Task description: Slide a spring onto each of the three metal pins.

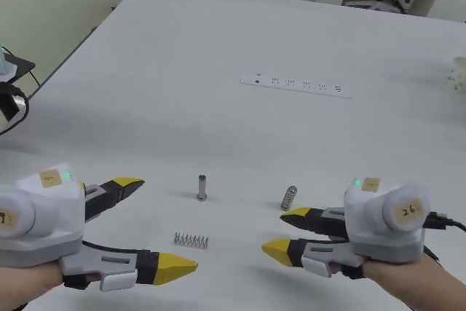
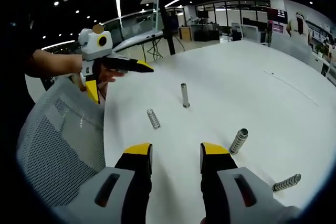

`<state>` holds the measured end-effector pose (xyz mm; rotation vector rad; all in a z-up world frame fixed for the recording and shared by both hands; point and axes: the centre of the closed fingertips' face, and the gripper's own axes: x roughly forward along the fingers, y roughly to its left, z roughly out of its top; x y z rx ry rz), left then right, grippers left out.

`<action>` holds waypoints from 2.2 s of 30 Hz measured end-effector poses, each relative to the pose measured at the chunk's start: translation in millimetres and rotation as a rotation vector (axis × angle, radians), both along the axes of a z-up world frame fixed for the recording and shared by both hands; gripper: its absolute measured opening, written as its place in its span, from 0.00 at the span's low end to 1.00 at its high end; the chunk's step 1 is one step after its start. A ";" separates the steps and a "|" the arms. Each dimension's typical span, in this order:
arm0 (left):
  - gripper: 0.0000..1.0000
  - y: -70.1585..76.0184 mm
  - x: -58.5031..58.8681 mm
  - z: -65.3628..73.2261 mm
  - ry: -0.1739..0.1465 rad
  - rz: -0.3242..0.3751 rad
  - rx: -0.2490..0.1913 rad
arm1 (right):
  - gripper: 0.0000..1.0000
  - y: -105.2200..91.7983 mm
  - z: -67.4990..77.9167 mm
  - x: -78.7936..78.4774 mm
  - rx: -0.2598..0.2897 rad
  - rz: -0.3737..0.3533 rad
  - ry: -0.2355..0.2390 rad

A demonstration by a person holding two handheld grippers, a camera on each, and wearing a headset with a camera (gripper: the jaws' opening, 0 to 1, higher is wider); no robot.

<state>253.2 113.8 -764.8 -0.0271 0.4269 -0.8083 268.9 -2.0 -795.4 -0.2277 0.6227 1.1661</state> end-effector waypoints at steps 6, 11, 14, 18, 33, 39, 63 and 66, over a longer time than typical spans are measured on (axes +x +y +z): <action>0.98 1.0 0.9 -0.1 -0.001 0.000 -0.002 | 0.35 23.7 3.9 -1.9 0.000 0.057 -0.017; 0.98 0.3 -0.5 0.0 0.000 -0.007 0.000 | 0.34 41.0 4.9 -5.0 -0.002 0.097 -0.029; 0.98 1.2 -0.4 -0.5 -0.001 -0.006 0.000 | 0.33 50.6 5.6 -7.0 0.001 0.116 -0.033; 0.98 1.4 -0.4 -1.4 0.000 -0.008 0.002 | 0.32 61.5 2.4 -9.3 -0.013 0.146 -0.042; 0.97 4.8 -0.8 -4.1 0.004 -0.013 0.006 | 0.27 97.0 -20.9 -14.9 -0.083 0.232 -0.048; 0.97 5.5 -0.6 -5.1 0.007 -0.015 0.011 | 0.23 99.3 -33.5 -16.8 -0.155 0.282 -0.070; 0.96 3.1 -4.7 -5.9 0.022 -0.020 0.018 | 0.08 94.8 -54.6 -19.1 -0.246 0.351 -0.136; 0.96 0.7 -4.7 -4.8 0.019 -0.024 0.015 | 0.08 89.8 -45.9 -18.3 -0.230 0.352 -0.141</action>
